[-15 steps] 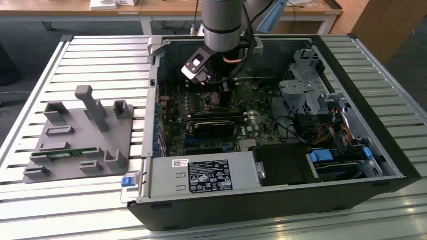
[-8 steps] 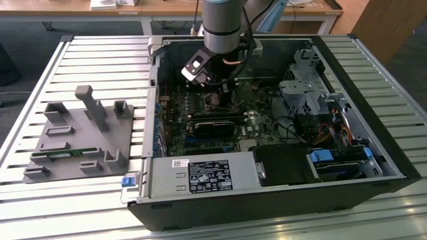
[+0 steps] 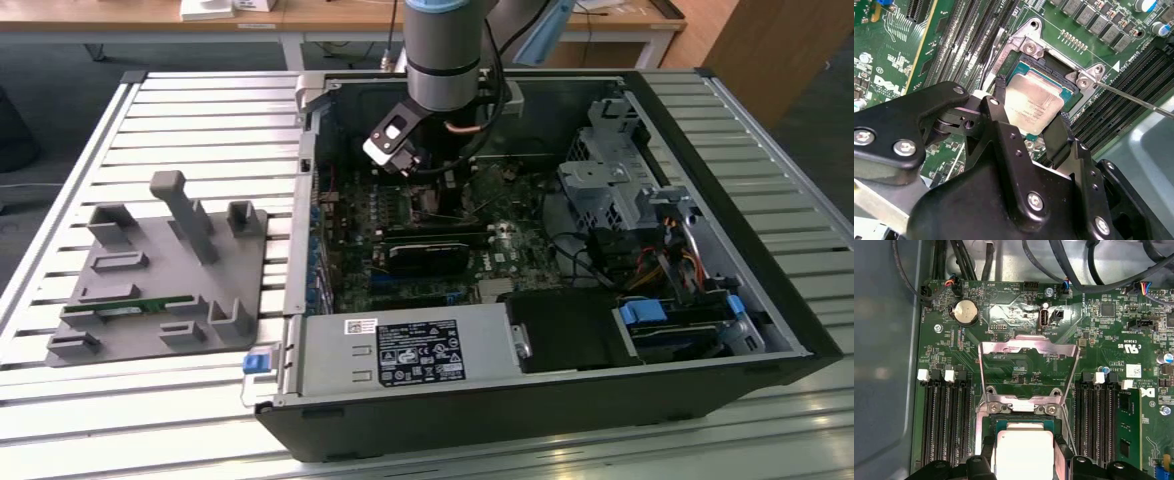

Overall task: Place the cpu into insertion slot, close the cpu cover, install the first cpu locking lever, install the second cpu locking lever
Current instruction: 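Place the cpu into insertion slot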

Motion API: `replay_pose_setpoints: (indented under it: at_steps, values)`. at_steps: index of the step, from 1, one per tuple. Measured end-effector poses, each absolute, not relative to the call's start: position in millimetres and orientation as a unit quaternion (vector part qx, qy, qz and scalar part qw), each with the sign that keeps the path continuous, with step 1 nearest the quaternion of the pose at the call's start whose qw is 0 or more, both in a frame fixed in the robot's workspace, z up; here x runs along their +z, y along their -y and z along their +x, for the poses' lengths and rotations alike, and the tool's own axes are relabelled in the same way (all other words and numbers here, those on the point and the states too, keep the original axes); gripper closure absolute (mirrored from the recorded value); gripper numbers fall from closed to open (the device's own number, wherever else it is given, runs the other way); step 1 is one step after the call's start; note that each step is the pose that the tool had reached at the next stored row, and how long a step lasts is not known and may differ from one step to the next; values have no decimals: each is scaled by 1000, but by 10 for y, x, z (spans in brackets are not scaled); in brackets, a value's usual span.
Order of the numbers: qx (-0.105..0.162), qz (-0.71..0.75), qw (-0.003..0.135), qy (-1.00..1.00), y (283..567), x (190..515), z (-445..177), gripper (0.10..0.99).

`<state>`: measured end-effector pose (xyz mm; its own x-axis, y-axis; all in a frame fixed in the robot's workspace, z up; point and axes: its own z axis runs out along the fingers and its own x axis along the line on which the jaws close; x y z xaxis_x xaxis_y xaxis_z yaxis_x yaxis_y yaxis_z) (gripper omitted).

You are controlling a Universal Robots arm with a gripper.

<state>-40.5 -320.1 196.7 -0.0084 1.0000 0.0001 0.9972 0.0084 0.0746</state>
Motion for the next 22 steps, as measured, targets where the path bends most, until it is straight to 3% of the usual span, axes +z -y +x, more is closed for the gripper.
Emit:
replay_pose_setpoints:
  at_steps: [18, 20, 21, 22]
  values:
    - [26, 704, 26, -710, 3182, 1903, -405, 541]
    - [27, 704, 26, -710, 3179, 1897, -402, 533]
    - [27, 704, 26, -710, 3180, 1899, -404, 467]
    - [26, 704, 26, -710, 3182, 1903, -405, 467]
